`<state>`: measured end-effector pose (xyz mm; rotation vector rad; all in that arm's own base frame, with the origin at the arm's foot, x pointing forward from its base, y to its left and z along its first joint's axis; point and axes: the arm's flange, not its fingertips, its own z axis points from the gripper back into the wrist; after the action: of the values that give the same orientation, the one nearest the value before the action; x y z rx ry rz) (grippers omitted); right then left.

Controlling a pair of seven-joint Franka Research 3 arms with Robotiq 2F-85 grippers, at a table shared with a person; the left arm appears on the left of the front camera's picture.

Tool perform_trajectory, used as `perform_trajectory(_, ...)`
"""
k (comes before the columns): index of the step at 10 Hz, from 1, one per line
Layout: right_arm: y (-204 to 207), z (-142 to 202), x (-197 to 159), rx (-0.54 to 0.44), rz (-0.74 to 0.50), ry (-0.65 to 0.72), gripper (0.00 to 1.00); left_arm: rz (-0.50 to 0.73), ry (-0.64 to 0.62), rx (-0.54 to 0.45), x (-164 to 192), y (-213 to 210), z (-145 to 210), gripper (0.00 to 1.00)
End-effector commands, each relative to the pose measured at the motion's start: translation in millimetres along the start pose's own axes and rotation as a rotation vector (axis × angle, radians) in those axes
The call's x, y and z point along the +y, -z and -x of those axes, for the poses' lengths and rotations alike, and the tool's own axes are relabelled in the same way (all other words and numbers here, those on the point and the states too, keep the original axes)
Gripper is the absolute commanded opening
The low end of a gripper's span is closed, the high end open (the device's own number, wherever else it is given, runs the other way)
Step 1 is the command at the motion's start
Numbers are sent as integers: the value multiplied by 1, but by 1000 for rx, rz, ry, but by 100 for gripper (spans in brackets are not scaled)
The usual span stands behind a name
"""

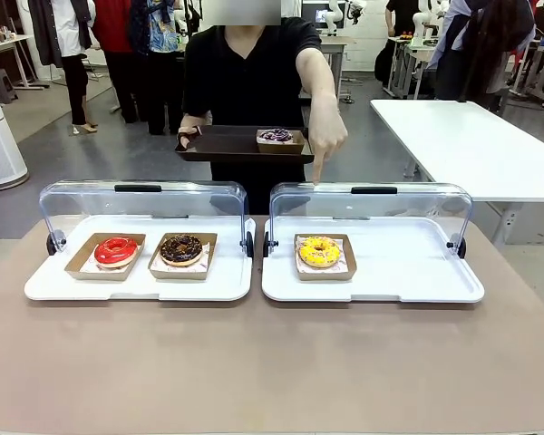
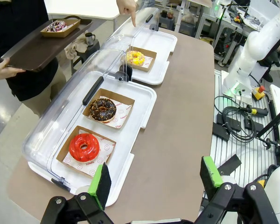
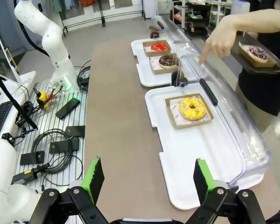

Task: Provide the desired donut to the person.
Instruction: Pick up and lift the Paper togo box containing the Donut pointed at by the person.

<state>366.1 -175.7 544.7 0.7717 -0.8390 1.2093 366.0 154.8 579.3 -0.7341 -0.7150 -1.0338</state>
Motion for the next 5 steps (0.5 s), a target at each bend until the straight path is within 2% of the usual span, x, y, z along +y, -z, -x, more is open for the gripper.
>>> perform_trajectory(1,2,2,2,-7,-4,10,100,1,4,-5,-1,0,-1,100)
perform_trajectory(5,2,2,2,-7,-4,10,100,1,4,-5,-1,0,-1,100)
